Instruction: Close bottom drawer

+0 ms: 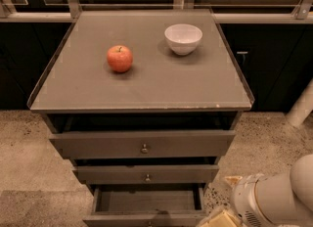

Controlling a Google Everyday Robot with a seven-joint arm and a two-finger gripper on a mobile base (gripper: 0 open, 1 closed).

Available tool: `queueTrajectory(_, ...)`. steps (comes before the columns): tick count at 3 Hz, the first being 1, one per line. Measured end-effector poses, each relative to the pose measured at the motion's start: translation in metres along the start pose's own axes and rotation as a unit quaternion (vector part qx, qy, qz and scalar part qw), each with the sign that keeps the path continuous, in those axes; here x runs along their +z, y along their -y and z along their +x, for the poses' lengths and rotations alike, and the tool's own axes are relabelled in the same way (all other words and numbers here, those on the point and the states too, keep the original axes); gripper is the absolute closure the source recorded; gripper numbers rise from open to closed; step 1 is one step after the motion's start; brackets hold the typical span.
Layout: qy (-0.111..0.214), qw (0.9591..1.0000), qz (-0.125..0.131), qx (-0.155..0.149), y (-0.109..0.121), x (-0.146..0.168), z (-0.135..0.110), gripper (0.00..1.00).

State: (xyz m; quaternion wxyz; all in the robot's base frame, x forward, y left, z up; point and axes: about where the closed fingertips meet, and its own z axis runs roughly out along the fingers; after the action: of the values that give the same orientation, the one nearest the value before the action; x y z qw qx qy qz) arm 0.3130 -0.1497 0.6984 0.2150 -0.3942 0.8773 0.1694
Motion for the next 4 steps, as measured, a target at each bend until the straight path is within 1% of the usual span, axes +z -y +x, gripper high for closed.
queueTrajectory(2,0.000,1.0000,0.000,0.000,0.000,0.000,0.000,0.65)
queueTrajectory(3,0.013,0.9998,0.003,0.011,0.005,0.012,0.014,0.88)
queueTrajectory(4,0.023,0.9979,0.003,0.061,0.024,0.052,0.062,1.00)
